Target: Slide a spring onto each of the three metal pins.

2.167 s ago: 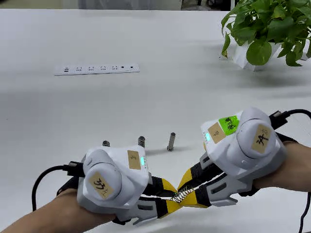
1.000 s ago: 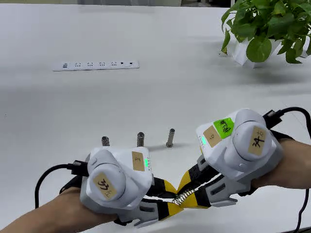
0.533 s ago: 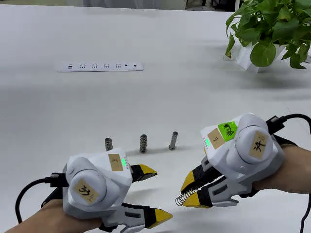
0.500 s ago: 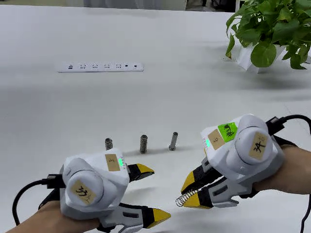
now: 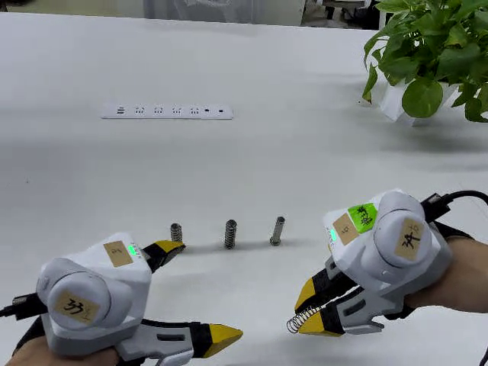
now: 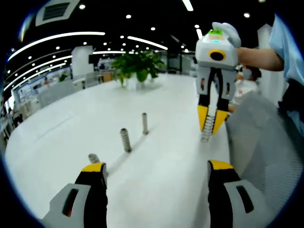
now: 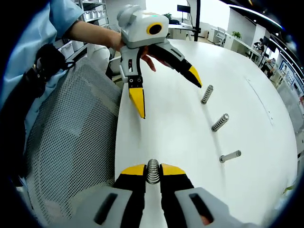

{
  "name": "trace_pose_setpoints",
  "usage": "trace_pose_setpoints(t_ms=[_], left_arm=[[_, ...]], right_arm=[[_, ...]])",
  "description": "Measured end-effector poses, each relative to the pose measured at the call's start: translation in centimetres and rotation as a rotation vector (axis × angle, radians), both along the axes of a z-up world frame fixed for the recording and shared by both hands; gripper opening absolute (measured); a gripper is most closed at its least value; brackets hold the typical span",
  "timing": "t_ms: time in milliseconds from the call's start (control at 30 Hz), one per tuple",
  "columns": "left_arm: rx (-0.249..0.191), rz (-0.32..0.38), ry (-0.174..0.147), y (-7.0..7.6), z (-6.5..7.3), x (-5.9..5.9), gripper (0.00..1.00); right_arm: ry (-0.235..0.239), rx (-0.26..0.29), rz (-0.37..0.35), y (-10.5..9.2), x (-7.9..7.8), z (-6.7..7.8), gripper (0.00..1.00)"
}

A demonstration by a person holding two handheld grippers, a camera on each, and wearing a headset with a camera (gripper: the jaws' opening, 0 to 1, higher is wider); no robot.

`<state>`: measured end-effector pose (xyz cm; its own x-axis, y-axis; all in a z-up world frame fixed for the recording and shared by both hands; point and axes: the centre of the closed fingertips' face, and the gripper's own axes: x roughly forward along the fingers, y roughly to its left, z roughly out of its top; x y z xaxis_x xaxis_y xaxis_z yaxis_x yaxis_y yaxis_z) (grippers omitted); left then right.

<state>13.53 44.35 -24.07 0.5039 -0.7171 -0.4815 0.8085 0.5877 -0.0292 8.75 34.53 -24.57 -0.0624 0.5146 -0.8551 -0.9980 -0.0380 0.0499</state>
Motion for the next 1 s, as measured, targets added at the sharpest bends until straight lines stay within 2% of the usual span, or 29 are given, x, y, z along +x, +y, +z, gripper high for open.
trace_pose_setpoints(t_ms=[133,267,433,733,1000], left_arm=[[0.006,0.047,0.0,1.2,-0.2,0.3,0.99],[0.001,0.078,0.014,2.1,-0.5,0.3,1.0],[0.012,0.101,0.01,2.9,-0.8,0.4,1.0],[0.004,0.122,0.021,3.7,-1.3,0.1,1.0],[0.002,0.14,0.021,4.2,-1.4,-0.1,1.0]], right_arm=[[-0.004,-0.005,0.008,-0.1,0.4,0.0,0.12],[-0.008,-0.011,0.01,-0.2,1.1,-0.3,0.12],[-0.024,-0.035,0.01,-0.7,2.7,-0.3,0.12],[-0.067,-0.068,0.035,-0.5,6.0,1.4,0.12],[-0.104,-0.09,0.071,0.1,8.4,2.8,0.12]])
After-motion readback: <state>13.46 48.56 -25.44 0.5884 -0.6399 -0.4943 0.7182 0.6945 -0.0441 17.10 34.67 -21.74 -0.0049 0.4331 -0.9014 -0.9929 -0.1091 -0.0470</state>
